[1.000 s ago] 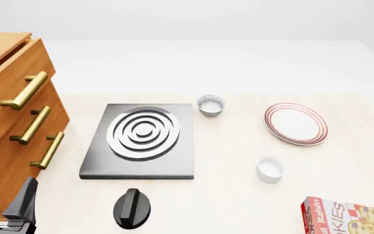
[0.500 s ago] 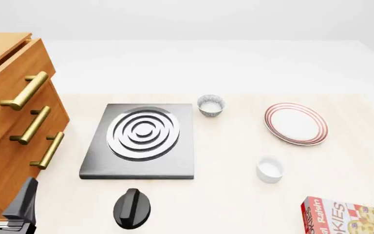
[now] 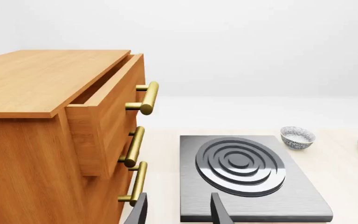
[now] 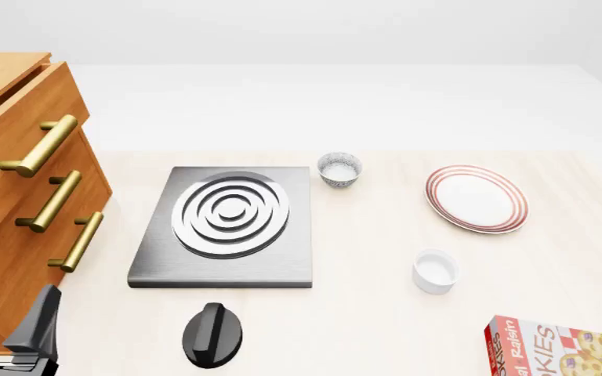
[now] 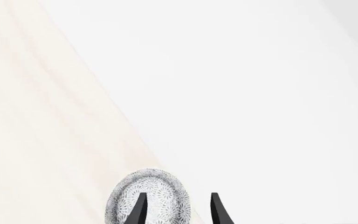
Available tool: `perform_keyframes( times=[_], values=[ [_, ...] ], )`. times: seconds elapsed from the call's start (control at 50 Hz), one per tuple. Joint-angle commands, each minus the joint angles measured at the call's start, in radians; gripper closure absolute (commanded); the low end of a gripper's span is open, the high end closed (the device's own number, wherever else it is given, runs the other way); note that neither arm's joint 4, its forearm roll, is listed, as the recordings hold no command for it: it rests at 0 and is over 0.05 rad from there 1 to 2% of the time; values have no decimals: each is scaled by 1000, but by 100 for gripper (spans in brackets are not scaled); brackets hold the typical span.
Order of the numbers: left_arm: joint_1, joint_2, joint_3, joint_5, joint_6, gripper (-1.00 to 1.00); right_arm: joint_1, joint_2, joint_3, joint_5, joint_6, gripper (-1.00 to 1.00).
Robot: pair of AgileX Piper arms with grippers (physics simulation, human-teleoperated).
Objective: Pick the akita bowl next to the cookies box and place it on the plate.
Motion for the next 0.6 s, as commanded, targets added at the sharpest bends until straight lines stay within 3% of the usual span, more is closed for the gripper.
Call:
perform_keyframes(
  times=[0.02, 0.6],
  values=[
    [0, 0, 0, 0, 0, -100, -8, 50, 10, -29, -17, -100],
    [0, 0, 0, 0, 0, -100, -54, 136, -3, -48, -62, -100]
  ],
)
